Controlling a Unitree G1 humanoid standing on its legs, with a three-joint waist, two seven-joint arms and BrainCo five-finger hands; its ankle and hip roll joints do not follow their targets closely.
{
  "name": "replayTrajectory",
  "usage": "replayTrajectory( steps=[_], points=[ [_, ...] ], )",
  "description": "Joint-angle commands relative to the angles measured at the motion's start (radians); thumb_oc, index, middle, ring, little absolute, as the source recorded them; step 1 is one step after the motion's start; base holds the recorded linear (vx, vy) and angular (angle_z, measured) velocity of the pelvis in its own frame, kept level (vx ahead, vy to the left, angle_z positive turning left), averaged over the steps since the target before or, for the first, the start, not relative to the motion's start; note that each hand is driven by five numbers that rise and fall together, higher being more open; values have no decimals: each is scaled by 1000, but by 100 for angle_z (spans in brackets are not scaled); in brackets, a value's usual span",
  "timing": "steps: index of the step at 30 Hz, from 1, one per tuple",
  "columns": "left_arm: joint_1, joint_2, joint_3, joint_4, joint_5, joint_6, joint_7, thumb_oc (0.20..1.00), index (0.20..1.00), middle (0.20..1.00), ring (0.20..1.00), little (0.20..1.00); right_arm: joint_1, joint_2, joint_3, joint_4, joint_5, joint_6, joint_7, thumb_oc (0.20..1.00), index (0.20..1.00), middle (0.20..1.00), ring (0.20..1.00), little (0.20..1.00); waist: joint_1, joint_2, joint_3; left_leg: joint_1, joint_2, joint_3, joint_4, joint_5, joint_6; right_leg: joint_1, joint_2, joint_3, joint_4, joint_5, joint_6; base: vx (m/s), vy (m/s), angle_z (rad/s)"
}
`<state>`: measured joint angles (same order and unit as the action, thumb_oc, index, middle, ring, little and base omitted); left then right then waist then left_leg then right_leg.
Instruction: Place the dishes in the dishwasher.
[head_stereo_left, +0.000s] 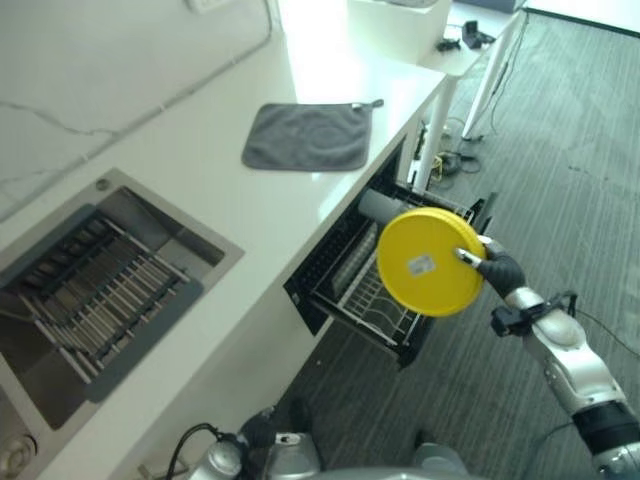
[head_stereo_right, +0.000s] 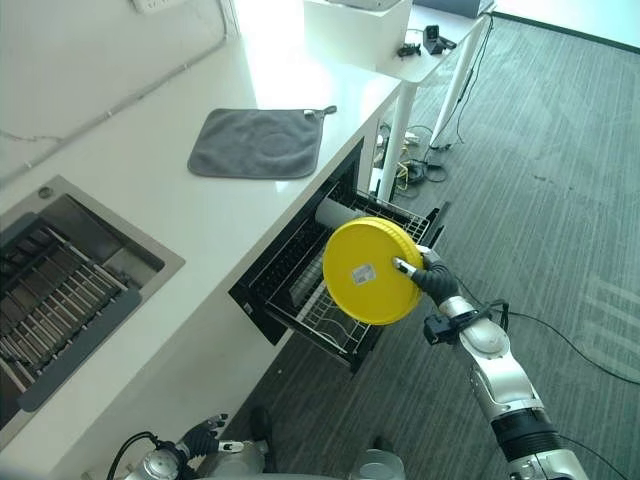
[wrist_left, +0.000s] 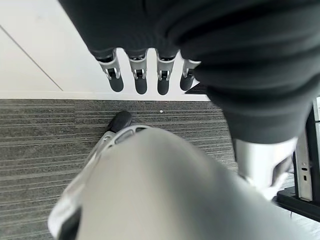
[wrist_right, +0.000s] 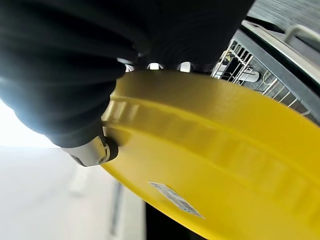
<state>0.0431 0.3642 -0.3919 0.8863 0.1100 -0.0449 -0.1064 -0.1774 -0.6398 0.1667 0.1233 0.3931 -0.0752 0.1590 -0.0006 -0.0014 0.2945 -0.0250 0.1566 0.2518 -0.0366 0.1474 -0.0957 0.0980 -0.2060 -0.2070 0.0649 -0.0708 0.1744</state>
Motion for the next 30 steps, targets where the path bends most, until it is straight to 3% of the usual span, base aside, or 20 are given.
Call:
replayTrajectory(
  steps=[1, 12, 18, 20, 22, 26, 29, 30],
  points=[
    [-42, 22, -29, 18, 75, -15, -4, 1000, 1000, 1000, 1000, 1000, -157, -35, -19, -15, -49, -90, -8, 200, 200, 200, 200, 200, 51, 8, -3, -15, -3, -116, 205, -212, 30, -114, -49, -95, 206, -58, -33, -40, 20, 19],
    [-101, 67, -91, -15, 131, 3, 22, 1000, 1000, 1000, 1000, 1000, -351, -84, 70, 133, -137, -136, -37, 200, 200, 200, 200, 200, 105, 1, 56, -78, -18, -150, 274, -224, 45, -142, -66, -106, 253, -55, -29, -23, 22, 9],
    [-158, 111, -117, -31, 151, 11, 15, 1000, 1000, 1000, 1000, 1000, -491, -118, 165, 231, -191, -78, -17, 200, 200, 200, 200, 200, 142, -5, 94, -121, -8, -164, 301, -213, 47, -164, -76, -121, 277, -44, -21, -53, -17, 11],
    [-184, 127, -129, -31, 132, 3, 8, 1000, 1000, 1000, 1000, 1000, -567, -118, 187, 323, -203, -84, -83, 200, 200, 200, 200, 200, 158, -3, 107, -137, -9, -171, 312, -214, 49, -172, -78, -125, 282, -41, -21, -67, 9, 5],
    [-220, 118, -153, -36, 100, -10, 7, 1000, 1000, 1000, 1000, 1000, -662, -117, 208, 407, -309, -119, -218, 200, 200, 200, 200, 200, 166, 11, 134, -177, -12, -176, 335, -216, 51, -207, -83, -123, 303, -42, -26, -178, 92, 4],
    [-245, 101, -169, -37, 68, -28, 32, 1000, 1000, 1000, 1000, 1000, -741, -102, 229, 477, -407, -112, -404, 200, 200, 200, 200, 200, 173, 25, 163, -220, -21, -181, 347, -214, 60, -256, -83, -115, 334, -48, -30, -156, 64, 3],
    [-262, 53, -178, -2, 52, -55, 82, 1000, 1000, 1000, 1000, 1000, -770, -70, 246, 519, -625, -91, -644, 200, 200, 200, 200, 200, 171, 48, 192, -252, -34, -179, 353, -209, 70, -300, -86, -107, 364, -56, -39, -143, 112, -3],
    [-265, 48, -178, 6, 52, -61, 89, 1000, 1000, 1000, 1000, 1000, -778, -68, 254, 524, -655, -87, -671, 200, 200, 200, 200, 200, 172, 52, 195, -259, -36, -180, 354, -209, 70, -309, -87, -106, 370, -58, -40, -85, 90, -8]
  ],
)
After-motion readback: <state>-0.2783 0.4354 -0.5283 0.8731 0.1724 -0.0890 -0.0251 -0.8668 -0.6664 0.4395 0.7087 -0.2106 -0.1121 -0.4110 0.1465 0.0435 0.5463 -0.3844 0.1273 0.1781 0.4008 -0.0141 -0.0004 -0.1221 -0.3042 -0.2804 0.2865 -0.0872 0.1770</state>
